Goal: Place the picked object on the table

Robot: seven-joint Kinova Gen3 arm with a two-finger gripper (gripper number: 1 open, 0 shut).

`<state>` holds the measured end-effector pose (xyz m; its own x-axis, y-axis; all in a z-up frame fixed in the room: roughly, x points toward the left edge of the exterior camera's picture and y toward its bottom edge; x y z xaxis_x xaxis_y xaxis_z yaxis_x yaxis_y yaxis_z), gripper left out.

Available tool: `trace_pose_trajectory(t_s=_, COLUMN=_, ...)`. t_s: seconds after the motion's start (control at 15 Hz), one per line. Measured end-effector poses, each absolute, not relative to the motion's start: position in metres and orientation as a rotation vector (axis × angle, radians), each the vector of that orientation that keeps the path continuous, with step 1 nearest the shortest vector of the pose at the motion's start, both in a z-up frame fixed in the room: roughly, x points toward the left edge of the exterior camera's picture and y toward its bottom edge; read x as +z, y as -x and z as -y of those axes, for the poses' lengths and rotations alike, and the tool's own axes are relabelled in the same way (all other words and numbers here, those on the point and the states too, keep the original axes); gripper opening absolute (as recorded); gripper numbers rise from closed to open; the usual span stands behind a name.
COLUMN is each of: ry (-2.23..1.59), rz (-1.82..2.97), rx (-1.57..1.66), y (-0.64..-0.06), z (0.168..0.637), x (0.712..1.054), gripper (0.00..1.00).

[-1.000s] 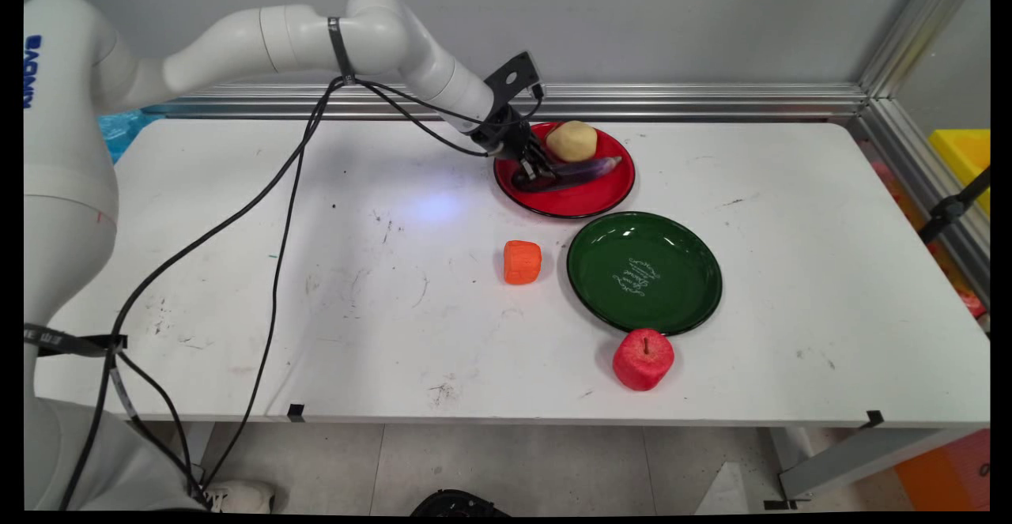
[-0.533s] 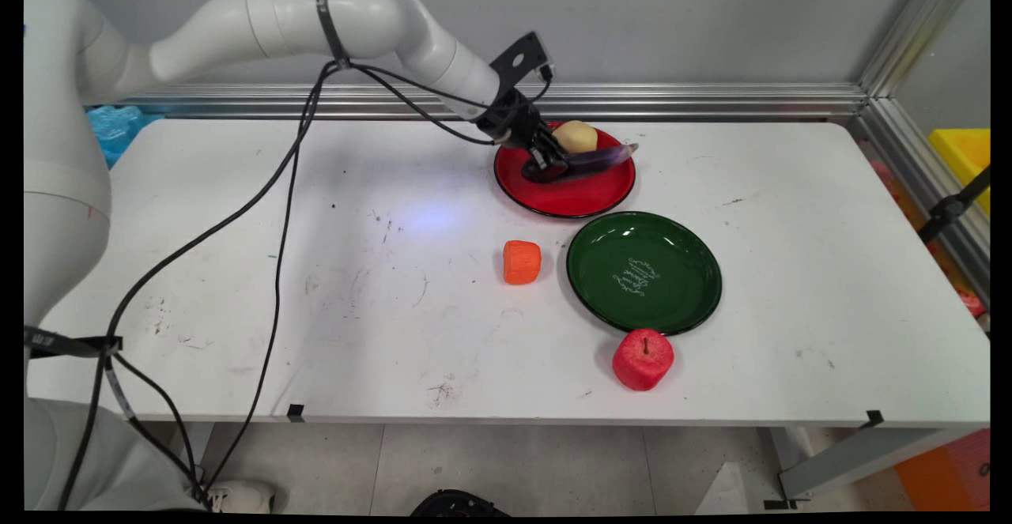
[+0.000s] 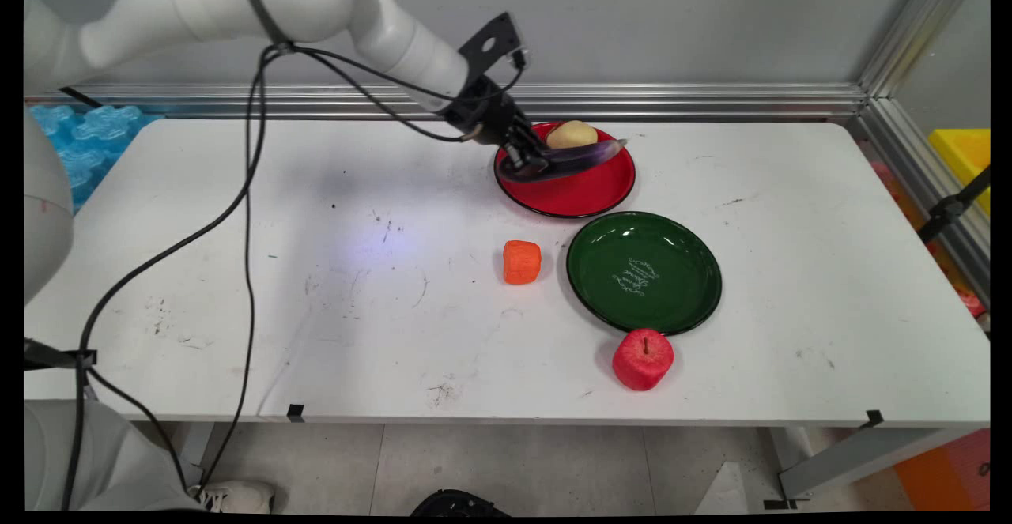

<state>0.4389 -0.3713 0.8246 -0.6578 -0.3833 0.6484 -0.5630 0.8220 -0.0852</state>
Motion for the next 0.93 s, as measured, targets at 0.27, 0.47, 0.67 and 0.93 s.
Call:
trace_pose_trajectory(t_s=0.27, ry=-0.7, rz=2.401, rx=0.356, y=-0.46, z=0.34, x=0.828, gripper=0.0)
trace_pose_trajectory(t_s=0.47, ry=-0.707, rz=2.435, rx=0.344, y=-0.478, z=0.317, x=0.826, gripper=0.0)
trace_pose_trajectory(t_s=0.67, ry=-0.707, rz=2.463, rx=0.331, y=-0.492, z=0.3, x=0.82, gripper=0.0)
trace_pose_trajectory(t_s=0.93, ry=-0.705, rz=2.485, rx=0.317, y=-0.502, z=0.285, x=0.811, gripper=0.0)
